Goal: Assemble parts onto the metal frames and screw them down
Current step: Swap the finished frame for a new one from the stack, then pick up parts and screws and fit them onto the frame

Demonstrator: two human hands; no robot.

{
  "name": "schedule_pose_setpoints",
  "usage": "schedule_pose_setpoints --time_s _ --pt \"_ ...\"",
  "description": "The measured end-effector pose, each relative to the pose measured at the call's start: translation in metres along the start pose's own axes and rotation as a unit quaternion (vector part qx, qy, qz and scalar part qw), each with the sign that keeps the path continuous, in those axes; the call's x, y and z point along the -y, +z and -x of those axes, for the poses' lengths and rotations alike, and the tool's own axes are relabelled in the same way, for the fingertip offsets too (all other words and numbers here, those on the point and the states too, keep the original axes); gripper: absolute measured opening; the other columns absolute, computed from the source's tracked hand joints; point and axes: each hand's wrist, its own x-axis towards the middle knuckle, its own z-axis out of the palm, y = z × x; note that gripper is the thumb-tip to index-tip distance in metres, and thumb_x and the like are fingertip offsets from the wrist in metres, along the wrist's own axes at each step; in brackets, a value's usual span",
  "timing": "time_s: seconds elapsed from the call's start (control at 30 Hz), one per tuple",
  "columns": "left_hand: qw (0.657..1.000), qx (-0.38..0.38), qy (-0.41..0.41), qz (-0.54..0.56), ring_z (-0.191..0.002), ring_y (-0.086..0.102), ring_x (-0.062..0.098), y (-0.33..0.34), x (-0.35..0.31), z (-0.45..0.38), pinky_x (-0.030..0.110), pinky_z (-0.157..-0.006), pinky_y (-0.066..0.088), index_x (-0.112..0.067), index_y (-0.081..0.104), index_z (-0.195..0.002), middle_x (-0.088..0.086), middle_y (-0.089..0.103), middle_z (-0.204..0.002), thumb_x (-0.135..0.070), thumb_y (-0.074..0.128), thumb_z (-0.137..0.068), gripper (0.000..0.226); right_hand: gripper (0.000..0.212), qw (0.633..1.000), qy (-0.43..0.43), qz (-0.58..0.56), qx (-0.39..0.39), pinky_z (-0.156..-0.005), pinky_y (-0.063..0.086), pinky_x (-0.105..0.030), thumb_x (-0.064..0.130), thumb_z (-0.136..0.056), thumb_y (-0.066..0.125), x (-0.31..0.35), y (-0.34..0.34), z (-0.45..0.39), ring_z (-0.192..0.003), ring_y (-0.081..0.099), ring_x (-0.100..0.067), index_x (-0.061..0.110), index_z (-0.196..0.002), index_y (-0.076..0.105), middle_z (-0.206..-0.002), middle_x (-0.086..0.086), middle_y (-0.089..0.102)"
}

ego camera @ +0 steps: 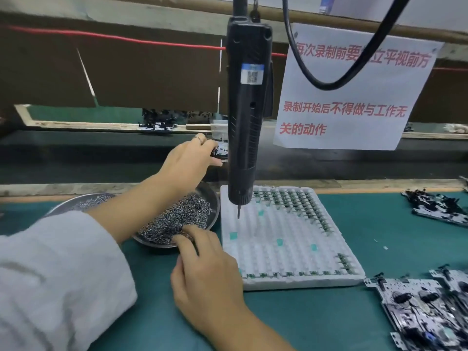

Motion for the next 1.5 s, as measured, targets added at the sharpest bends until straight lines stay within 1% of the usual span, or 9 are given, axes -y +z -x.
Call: schedule_pose_setpoints --time_s 0.1,0.23,0.4,0.47,0.7,0.93,1.13,1.3,1.5 --pt "0.998 -0.049 0.016 -0.025 -0.091 0.062 0.029 -0.037 0.019 0.038 0.035 -0.065 0.044 -0.007 0.053 -0.128 0.009 0.058 -0.119 -0.002 0.06 -0.088 0.041 0.045 0.998 0.023 -0.046 -0.018 -0.063 0.055 -0.025 0.02 -0.076 0.058 0.001 -0.001 0.0 -0.111 0.061 -0.022 0.013 -0.12 0.061 -0.128 -0.007 0.058" --pt "0.994 -0.098 0.03 -0.031 -0.066 0.064 0.038 -0.08 0.025 0.101 0.043 -0.052 0.051 0.004 0.066 -0.109 0.02 0.067 -0.099 -0.025 0.069 -0.08 0.041 0.053 0.987 0.075 -0.122 -0.075 -0.074 0.055 -0.037 0.023 -0.089 0.049 0.004 -0.004 0.001 -0.109 0.061 -0.031 0.016 -0.141 0.041 -0.136 -0.013 0.051" --pt "0.992 -0.082 0.038 -0.086 -0.056 0.064 0.028 -0.103 0.02 0.182 0.034 -0.038 0.046 -0.003 0.072 -0.1 0.008 0.07 -0.089 -0.041 0.046 -0.085 0.048 0.054 0.959 0.048 -0.269 -0.068 -0.107 0.016 -0.007 0.035 -0.095 0.043 0.004 -0.008 0.011 -0.136 0.025 0.001 0.038 -0.142 0.016 -0.149 0.012 0.021" --pt "0.991 -0.081 0.05 -0.094 -0.054 0.065 0.023 -0.099 0.015 0.211 0.029 -0.038 0.046 -0.007 0.074 -0.094 0.003 0.071 -0.084 -0.042 0.048 -0.084 0.045 0.052 0.957 -0.006 -0.286 -0.051 -0.113 0.02 -0.018 0.035 -0.094 0.045 0.003 -0.011 0.014 -0.139 0.027 -0.006 0.029 -0.143 0.027 -0.15 0.003 0.033" --pt "0.996 -0.035 0.059 -0.054 -0.052 0.064 0.014 -0.073 0.019 0.262 0.022 -0.042 0.049 -0.015 0.077 -0.09 -0.006 0.072 -0.077 -0.051 0.049 -0.084 0.045 0.041 0.95 -0.28 -0.082 0.113 -0.096 0.045 -0.04 0.036 -0.093 0.054 0.007 -0.005 0.017 -0.116 0.054 -0.026 0.007 -0.12 0.063 -0.121 -0.005 0.063" --pt "0.992 -0.067 -0.079 -0.073 -0.072 0.067 0.024 -0.081 0.07 0.265 0.033 -0.061 0.052 -0.01 0.074 -0.096 0.003 0.071 -0.087 -0.043 0.05 -0.088 0.041 0.033 0.953 -0.277 -0.073 0.096 -0.089 0.051 -0.04 0.031 -0.093 0.051 0.004 0.002 0.019 -0.111 0.059 -0.028 0.007 -0.105 0.07 -0.111 -0.003 0.068" --pt "0.978 0.011 -0.202 -0.055 -0.086 0.06 0.028 -0.072 0.098 0.257 0.039 -0.083 0.028 -0.018 0.075 -0.086 0.001 0.069 -0.087 -0.031 0.072 -0.082 0.014 0.032 0.961 -0.241 -0.079 0.111 -0.094 0.049 -0.039 0.033 -0.093 0.054 0.005 0.0 0.02 -0.112 0.059 -0.025 0.01 -0.108 0.069 -0.113 0.001 0.067" --pt "0.965 0.012 -0.261 0.009 -0.088 0.054 0.021 -0.072 0.092 0.246 0.033 -0.084 0.02 -0.023 0.067 -0.08 -0.007 0.058 -0.081 -0.026 0.061 -0.089 0.011 0.033 0.961 -0.228 -0.096 0.126 -0.097 0.046 -0.038 0.035 -0.092 0.055 0.006 -0.003 0.021 -0.114 0.057 -0.023 0.011 -0.111 0.069 -0.117 0.0 0.066" --pt "0.901 -0.09 -0.278 0.32 -0.058 0.045 0.0 -0.099 0.069 0.233 0.012 -0.057 0.031 -0.02 0.054 -0.07 -0.008 0.051 -0.064 -0.023 0.054 -0.091 0.021 0.033 0.963 -0.203 -0.168 0.061 -0.097 0.043 -0.035 0.024 -0.097 0.044 0.008 -0.006 0.02 -0.112 0.056 -0.021 0.006 -0.113 0.067 -0.119 -0.004 0.063"
